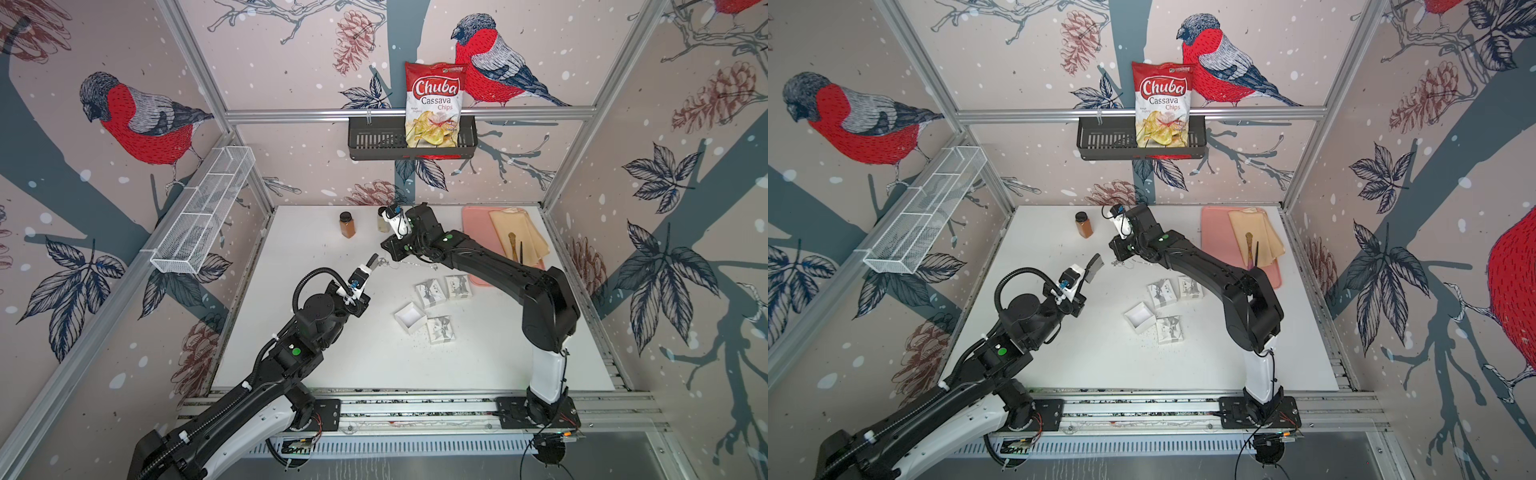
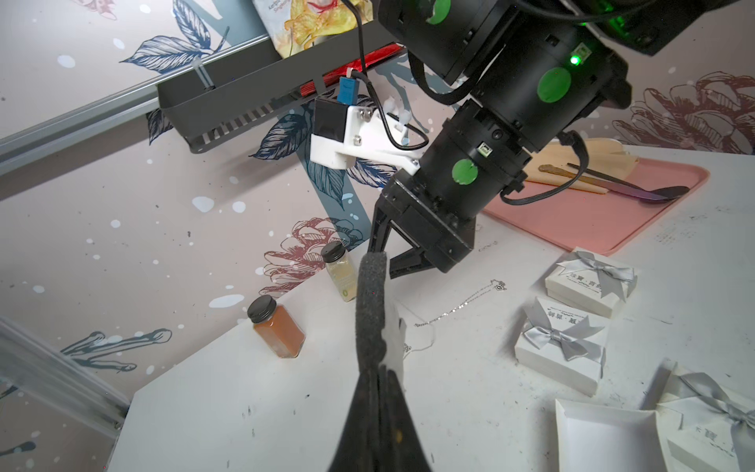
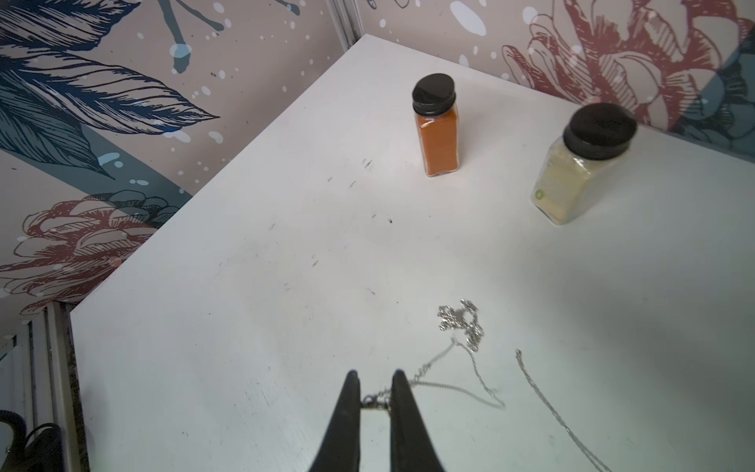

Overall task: Take the necklace out of the lift-off lid jewelry box
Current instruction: Place the necklace at the center of the board.

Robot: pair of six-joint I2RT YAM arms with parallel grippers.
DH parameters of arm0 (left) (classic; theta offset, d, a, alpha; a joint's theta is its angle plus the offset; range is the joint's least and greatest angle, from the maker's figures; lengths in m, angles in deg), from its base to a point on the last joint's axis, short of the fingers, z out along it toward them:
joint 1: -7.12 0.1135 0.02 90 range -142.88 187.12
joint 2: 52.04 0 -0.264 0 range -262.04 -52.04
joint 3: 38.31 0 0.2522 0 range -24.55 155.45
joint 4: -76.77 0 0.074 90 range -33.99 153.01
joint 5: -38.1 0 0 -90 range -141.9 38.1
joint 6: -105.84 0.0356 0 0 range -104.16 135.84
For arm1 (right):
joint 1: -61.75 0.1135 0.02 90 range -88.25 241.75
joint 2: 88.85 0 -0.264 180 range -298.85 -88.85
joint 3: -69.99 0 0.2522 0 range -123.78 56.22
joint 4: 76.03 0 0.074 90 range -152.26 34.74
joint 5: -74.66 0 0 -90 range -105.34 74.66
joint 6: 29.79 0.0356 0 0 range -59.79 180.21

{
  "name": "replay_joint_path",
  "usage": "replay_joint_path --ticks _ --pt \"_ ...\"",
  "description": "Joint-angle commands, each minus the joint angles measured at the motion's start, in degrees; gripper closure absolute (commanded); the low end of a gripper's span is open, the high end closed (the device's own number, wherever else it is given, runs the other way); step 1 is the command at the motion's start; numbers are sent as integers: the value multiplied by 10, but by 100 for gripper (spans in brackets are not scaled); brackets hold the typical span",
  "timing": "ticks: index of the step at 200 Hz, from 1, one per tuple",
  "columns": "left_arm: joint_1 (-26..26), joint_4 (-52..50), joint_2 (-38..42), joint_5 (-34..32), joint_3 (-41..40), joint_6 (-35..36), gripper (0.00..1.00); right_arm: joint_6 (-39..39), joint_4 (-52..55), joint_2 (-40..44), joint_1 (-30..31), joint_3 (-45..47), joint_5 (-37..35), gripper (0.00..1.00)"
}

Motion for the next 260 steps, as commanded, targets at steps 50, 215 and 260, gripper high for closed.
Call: replay_joint_path --ticks 50,215,260 --pt "1 73 82 -46 -45 -4 100 4 47 -76 10 -114 36 100" --pt "1 63 97 -30 -44 -20 100 -16 97 -154 22 -232 60 100" --pt "1 68 89 -22 -43 -20 100 3 67 -100 -6 -57 48 100"
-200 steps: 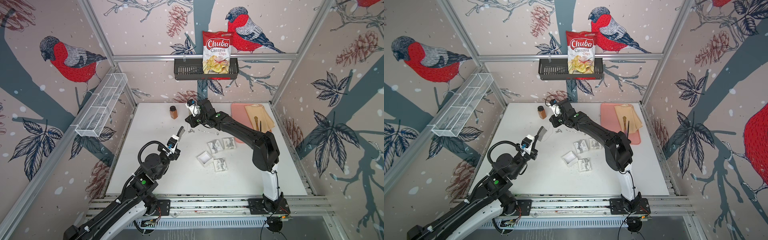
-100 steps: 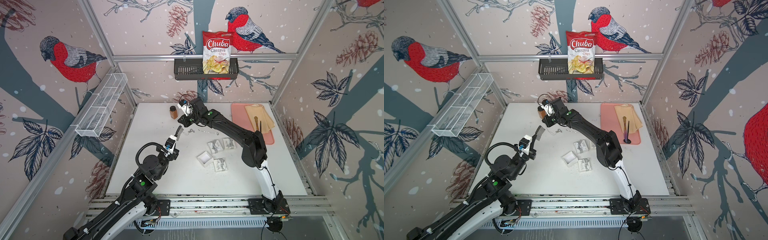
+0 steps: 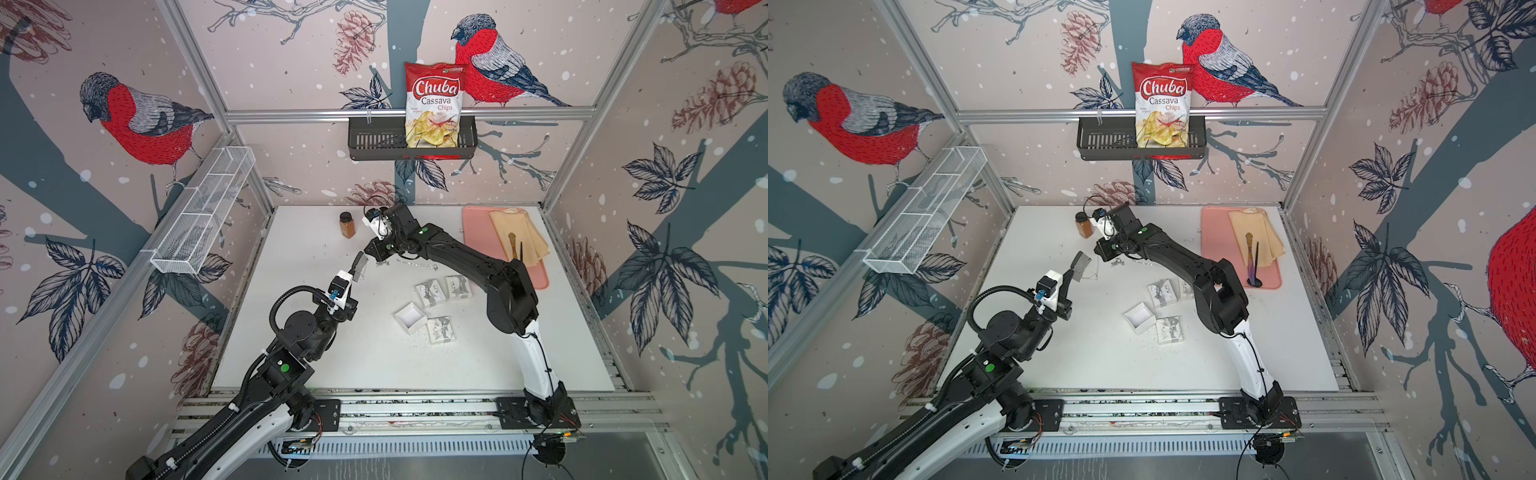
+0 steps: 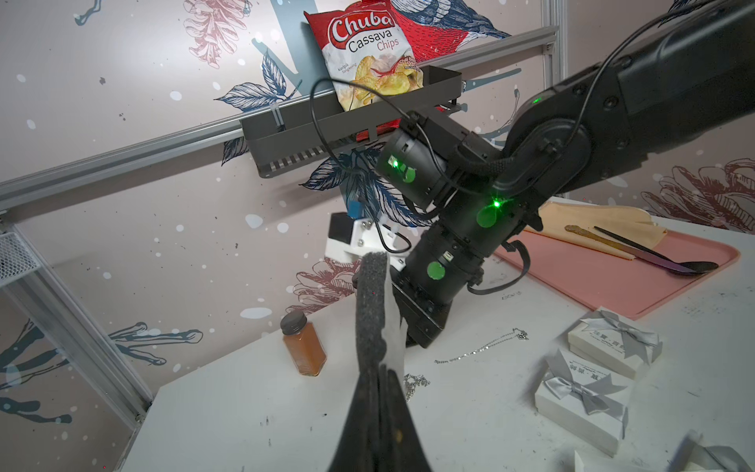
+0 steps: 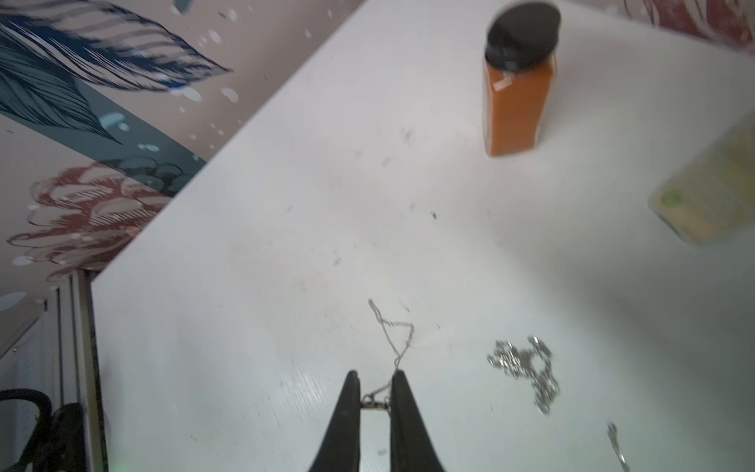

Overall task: Take the necklace out of the lift-off lid jewelry box
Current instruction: Place the necklace at the center of the board.

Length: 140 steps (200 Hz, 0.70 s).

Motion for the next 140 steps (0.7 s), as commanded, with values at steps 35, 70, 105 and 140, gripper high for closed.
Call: replay_joint_path --ticks 35,70,105,140 --pt "0 42 -21 14 1 -1 100 37 -73 103 -38 205 -23 100" --pt "0 54 -47 30 6 -7 100 53 -71 107 -64 248 -37 100" --pt "0 54 -71 45 17 -18 100 55 -49 82 -70 236 -67 97" --pt "0 64 -91 59 17 -27 100 57 -24 64 -71 224 -109 88"
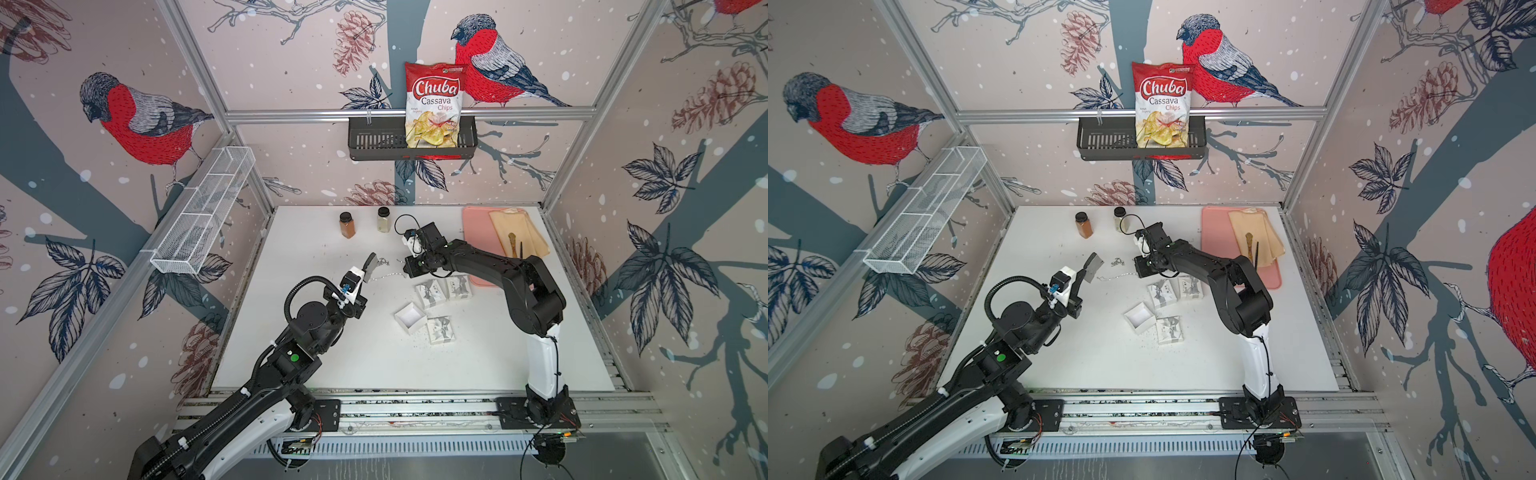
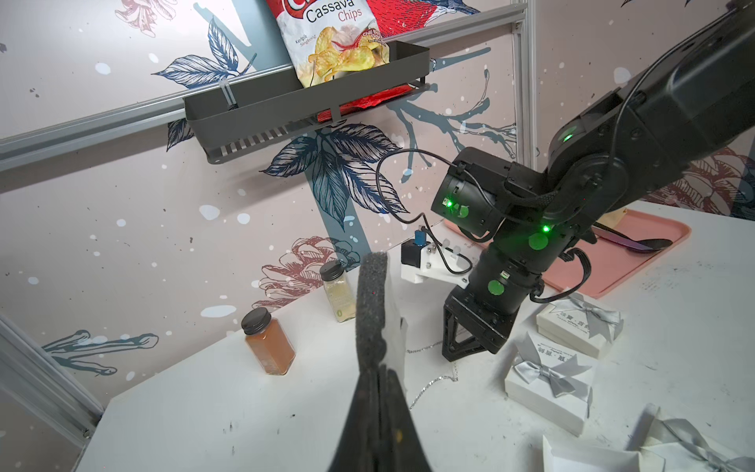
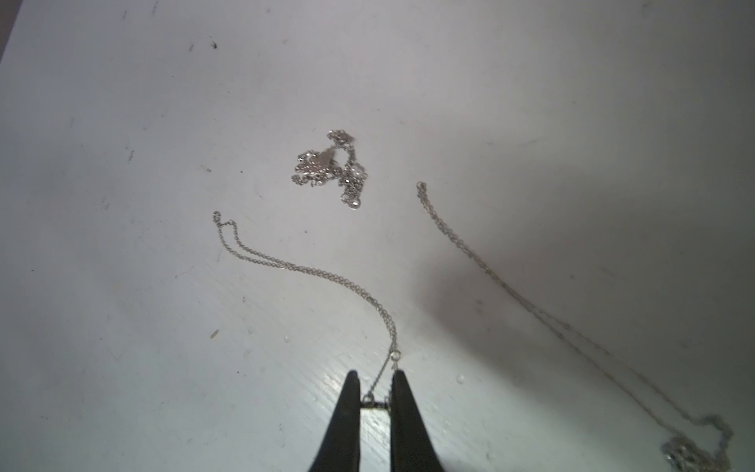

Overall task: Take the necklace out of the lift-off lid jewelry box
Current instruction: Place the necklace at the center of the board.

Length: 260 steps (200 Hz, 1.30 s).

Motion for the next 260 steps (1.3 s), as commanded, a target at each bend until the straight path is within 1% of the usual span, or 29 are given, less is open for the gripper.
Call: replay_joint_path --ticks 1,41,78,98,117,125,133,145,156,168,190,200,213,245,260 --pt "0 40 -10 16 3 -11 100 12 20 -10 0 -9 -44 88" --pt "1 59 -47 36 3 -25 100 17 49 -11 -1 -8 -107 85" --pt "1 84 -85 53 11 -40 100 17 67 -6 -3 -1 -126 71" --pt "0 81 -105 53 25 -52 100 15 66 10 -4 12 -131 55" --pt "1 90 -120 52 31 -62 100 11 49 42 -7 36 -124 52" --pt "0 105 -123 50 29 -71 100 9 26 67 -12 58 -106 52" --pt "1 120 -126 56 28 -81 100 10 -7 98 -22 88 -72 54" --pt "4 137 -129 73 25 -97 100 16 -68 152 -41 141 -7 60" --pt "9 150 -132 99 27 -114 100 19 -127 200 -59 191 70 63" --pt "18 161 -137 134 30 -133 100 17 -181 246 -73 232 155 64" --pt "38 184 -147 210 37 -169 100 14 -259 315 -73 285 266 61" --pt "47 188 -151 248 44 -181 100 18 -288 338 -73 301 294 58" --pt "55 200 -153 283 46 -195 100 24 -316 360 -73 315 316 56" --pt "62 247 -152 308 40 -229 100 59 -398 383 -72 342 395 59" --pt "64 264 -156 315 39 -243 100 79 -447 392 -69 360 413 63"
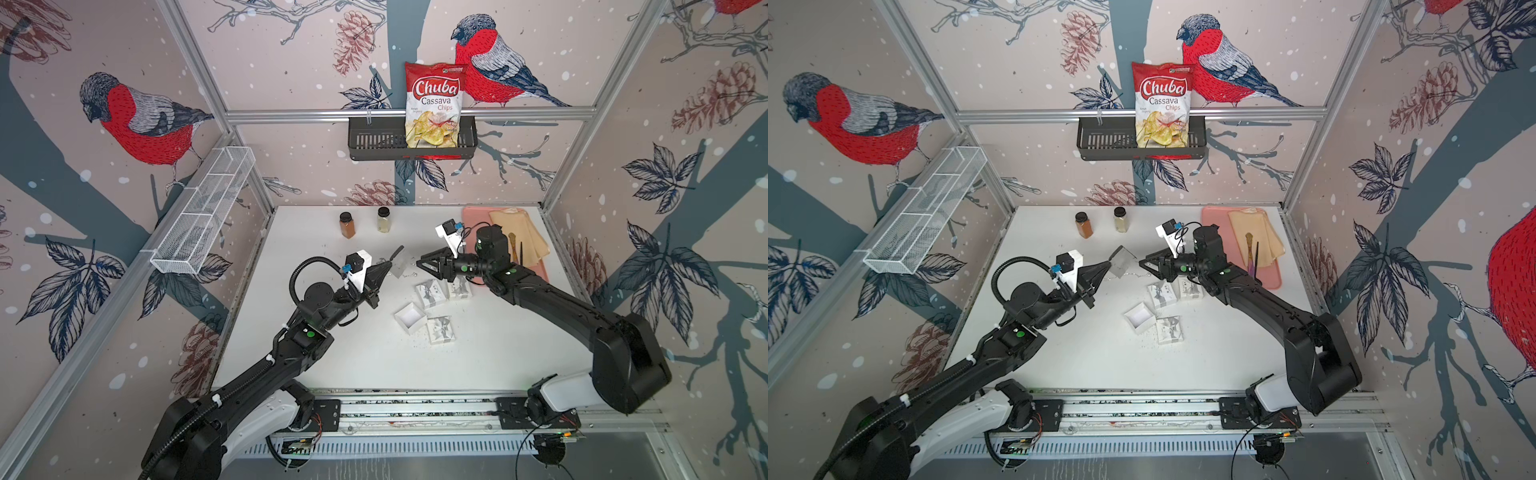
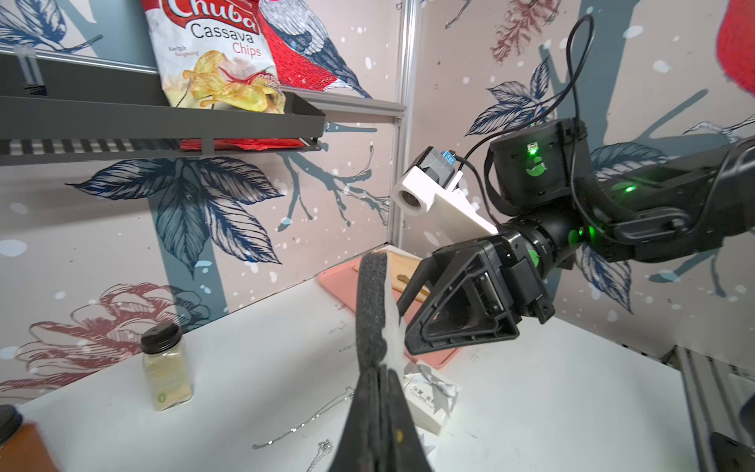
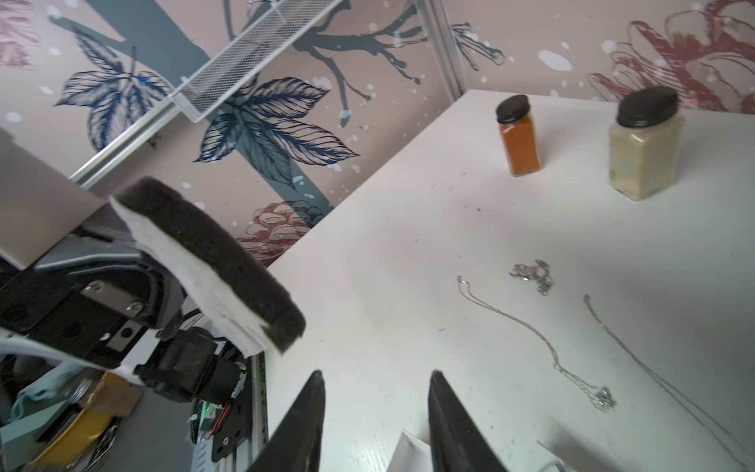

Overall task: Take the necklace out of the lift-off lid jewelry box
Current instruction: Place the necklace at the center of the board, then place the inner lining in the jewelry box.

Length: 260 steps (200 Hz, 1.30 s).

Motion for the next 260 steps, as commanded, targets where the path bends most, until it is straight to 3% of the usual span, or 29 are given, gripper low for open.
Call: replay_joint_path --ticks 1,47,106,168,222,234,248,260 --pt "3 74 -4 38 -1 -41 100 38 -112 13 4 21 79 63" --pt "4 124 -29 56 1 -82 100 66 -182 24 22 40 107 65" --pt "4 183 -61 71 -1 -123 100 107 -245 37 25 55 74 72" --pt "4 221 -65 84 -10 -144 100 125 -270 32 23 59 48 71" --pt "4 235 -65 80 -25 -156 100 148 -303 35 24 66 66 72" --pt "5 246 -67 78 -30 -163 100 144 -300 32 24 66 67 67" --pt "5 255 -67 75 -31 -167 100 146 -302 27 24 68 70 52" --pt "4 255 -66 74 -30 -168 100 154 -317 24 24 72 78 47"
